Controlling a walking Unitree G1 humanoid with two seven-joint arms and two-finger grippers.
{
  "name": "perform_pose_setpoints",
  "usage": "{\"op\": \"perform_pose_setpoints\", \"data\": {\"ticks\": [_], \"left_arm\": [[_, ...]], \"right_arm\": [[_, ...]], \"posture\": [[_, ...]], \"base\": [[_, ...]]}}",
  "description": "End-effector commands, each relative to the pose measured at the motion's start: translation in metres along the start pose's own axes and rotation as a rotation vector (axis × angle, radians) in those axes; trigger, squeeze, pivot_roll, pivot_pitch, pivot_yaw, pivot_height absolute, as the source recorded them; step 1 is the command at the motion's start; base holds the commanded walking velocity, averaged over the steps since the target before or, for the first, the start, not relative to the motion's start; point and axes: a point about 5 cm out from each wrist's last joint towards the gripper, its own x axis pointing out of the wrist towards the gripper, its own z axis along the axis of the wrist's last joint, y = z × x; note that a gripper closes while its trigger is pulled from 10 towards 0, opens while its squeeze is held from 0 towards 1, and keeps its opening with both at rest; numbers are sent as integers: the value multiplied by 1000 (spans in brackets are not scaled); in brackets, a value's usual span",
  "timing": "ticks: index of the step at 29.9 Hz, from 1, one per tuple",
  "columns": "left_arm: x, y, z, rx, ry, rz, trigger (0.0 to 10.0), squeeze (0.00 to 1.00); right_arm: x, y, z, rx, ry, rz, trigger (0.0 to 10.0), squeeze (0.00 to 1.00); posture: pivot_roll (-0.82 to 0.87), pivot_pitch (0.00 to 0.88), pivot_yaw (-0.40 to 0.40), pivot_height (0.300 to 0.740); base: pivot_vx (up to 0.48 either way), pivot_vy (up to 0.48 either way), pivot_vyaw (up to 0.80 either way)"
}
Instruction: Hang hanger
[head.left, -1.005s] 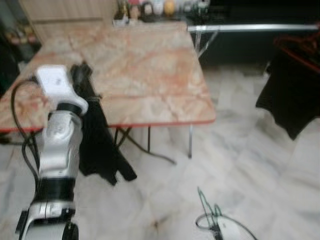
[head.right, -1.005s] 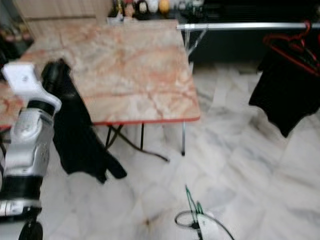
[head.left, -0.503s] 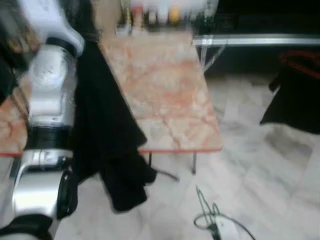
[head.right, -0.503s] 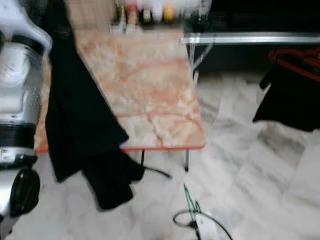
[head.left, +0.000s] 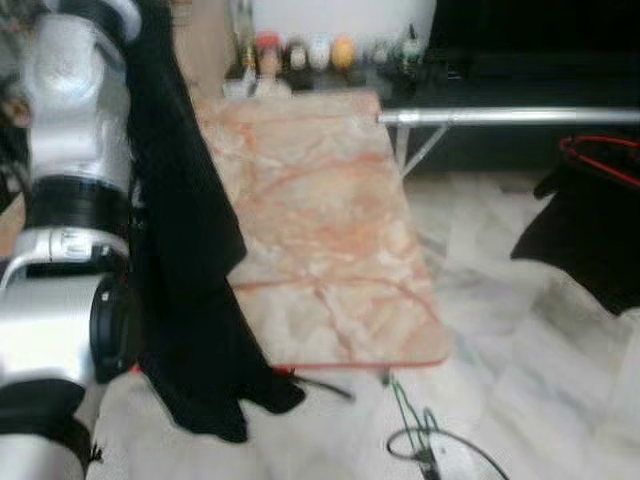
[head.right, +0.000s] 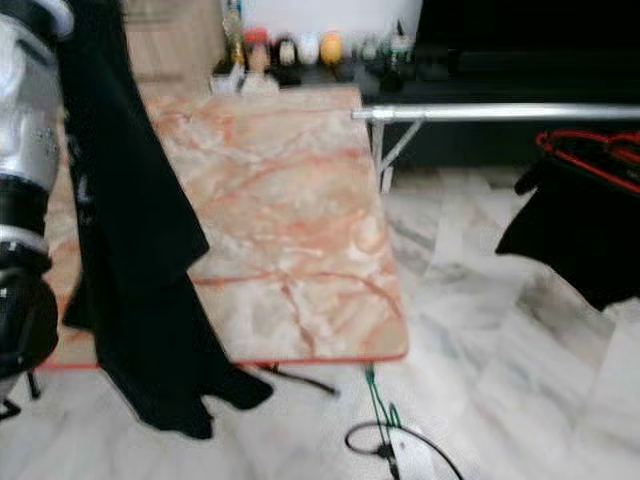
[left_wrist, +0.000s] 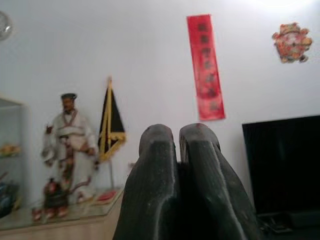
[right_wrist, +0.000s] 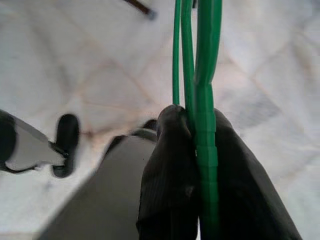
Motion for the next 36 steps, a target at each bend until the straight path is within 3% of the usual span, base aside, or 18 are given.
{"op": "perform_pose_setpoints", "data": {"ticks": [1, 4, 6, 8, 10, 13, 15, 16, 18, 19, 21, 24, 30, 34, 36], "left_arm": [[-2, 18, 9, 23, -40, 27, 10000, 0], [-10, 20, -2, 26, -10, 21, 10000, 0], [-28, 22, -22, 24, 61, 1, 10000, 0], [-34, 22, -28, 17, 81, -5, 10000, 0], [-63, 25, -50, 0, 175, -23, 10000, 0], [-93, 28, -61, -45, 242, -25, 10000, 0], [-106, 28, -64, -83, 266, -18, 10000, 0], [-121, 25, -67, -109, 302, -32, 10000, 0], [-126, 24, -68, -115, 314, -40, 10000, 0], [-140, 22, -71, -128, 350, -65, 10000, 0], [-153, 22, -72, -137, 386, -100, 10000, 0], [-165, 22, -69, -169, 414, -149, 10000, 0], [-199, 16, -58, -224, 552, -359, 10000, 0], [-232, 5, -67, -157, 744, -504, 10000, 0], [-246, 2, -78, -115, 806, -511, 10000, 0]], "right_arm": [[1, 7, 3, -1, -7, 17, 10000, 0], [1, 7, 3, -6, -5, 18, 10000, 0], [1, 7, 2, -9, -4, 20, 10000, 0], [1, 7, 2, -10, -3, 22, 10000, 0], [1, 7, 1, -12, 0, 23, 10000, 0], [0, 6, -1, -17, 5, 22, 10000, 0], [0, 6, -1, -17, 6, 22, 10000, 0], [0, 5, -2, -21, 8, 22, 10000, 0], [0, 5, -2, -21, 9, 22, 10000, 0], [0, 5, -2, -21, 9, 22, 10000, 0], [0, 5, -2, -24, 10, 23, 10000, 0], [0, 5, -3, -27, 10, 23, 10000, 0], [0, 5, -3, -28, 10, 24, 10000, 0], [0, 5, -3, -29, 10, 24, 10000, 0], [0, 5, -3, -31, 10, 26, 10000, 0]], "posture": [[127, 23, 32, 740], [127, 33, 29, 740], [127, 43, 27, 740], [124, 47, 27, 740], [120, 57, 27, 740], [120, 66, 27, 740], [120, 71, 29, 740], [121, 73, 28, 740], [119, 75, 27, 740], [118, 78, 27, 740], [118, 77, 27, 740], [117, 78, 30, 740], [121, 75, 32, 740], [126, 71, 33, 740], [126, 71, 33, 740]], "base": [[375, 0, 0], [375, 0, 0], [343, 0, 0], [156, 0, 0], [0, 0, 0], [0, 0, 0], [0, 0, 0], [0, 0, 0], [0, 0, 0], [0, 0, 0], [0, 0, 0], [0, 0, 0], [0, 0, 0], [0, 0, 0], [0, 0, 0]]}}
